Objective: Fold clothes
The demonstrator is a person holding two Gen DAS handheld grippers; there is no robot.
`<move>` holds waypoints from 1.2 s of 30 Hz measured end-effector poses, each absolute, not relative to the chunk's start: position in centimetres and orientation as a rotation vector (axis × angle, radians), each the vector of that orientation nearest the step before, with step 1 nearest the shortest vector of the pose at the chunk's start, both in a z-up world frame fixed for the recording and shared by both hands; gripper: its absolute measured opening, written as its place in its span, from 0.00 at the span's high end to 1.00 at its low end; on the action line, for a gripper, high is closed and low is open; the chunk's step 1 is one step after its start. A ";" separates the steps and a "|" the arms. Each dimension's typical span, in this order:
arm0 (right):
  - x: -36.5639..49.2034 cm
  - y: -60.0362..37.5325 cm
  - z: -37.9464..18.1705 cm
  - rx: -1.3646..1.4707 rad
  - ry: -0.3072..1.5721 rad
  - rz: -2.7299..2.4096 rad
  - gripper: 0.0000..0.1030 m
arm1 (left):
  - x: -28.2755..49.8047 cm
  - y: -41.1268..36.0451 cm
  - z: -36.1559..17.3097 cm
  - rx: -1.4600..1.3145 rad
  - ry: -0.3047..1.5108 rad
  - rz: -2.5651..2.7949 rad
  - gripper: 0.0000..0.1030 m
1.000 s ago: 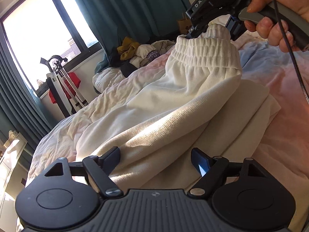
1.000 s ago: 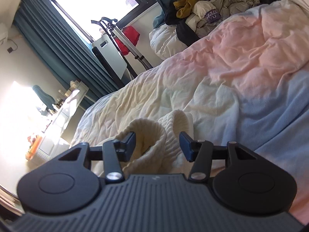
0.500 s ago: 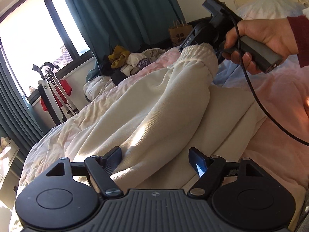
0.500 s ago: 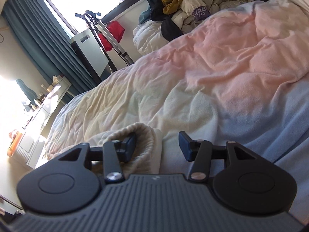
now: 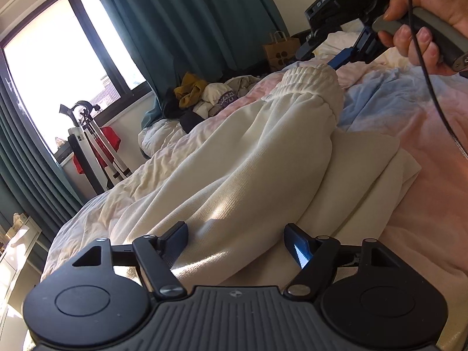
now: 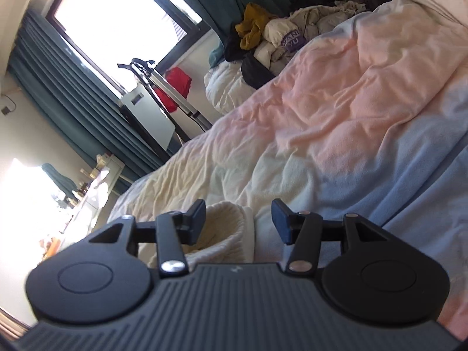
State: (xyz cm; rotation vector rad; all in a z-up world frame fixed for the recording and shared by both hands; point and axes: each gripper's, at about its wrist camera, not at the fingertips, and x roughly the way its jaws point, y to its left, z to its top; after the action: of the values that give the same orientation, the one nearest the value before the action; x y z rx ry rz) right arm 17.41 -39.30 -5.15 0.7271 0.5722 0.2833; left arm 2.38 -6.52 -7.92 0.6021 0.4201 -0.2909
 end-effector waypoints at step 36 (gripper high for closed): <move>12.1 -31.0 -6.3 0.652 0.620 0.298 0.69 | -0.5 -5.3 -5.7 0.370 0.413 -0.284 0.88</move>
State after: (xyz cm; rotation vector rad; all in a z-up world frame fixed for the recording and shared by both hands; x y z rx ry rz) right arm 12.10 -30.99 -6.32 0.6525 0.6196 0.2983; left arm -0.47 -5.33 -5.75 0.3702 0.4132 -0.2837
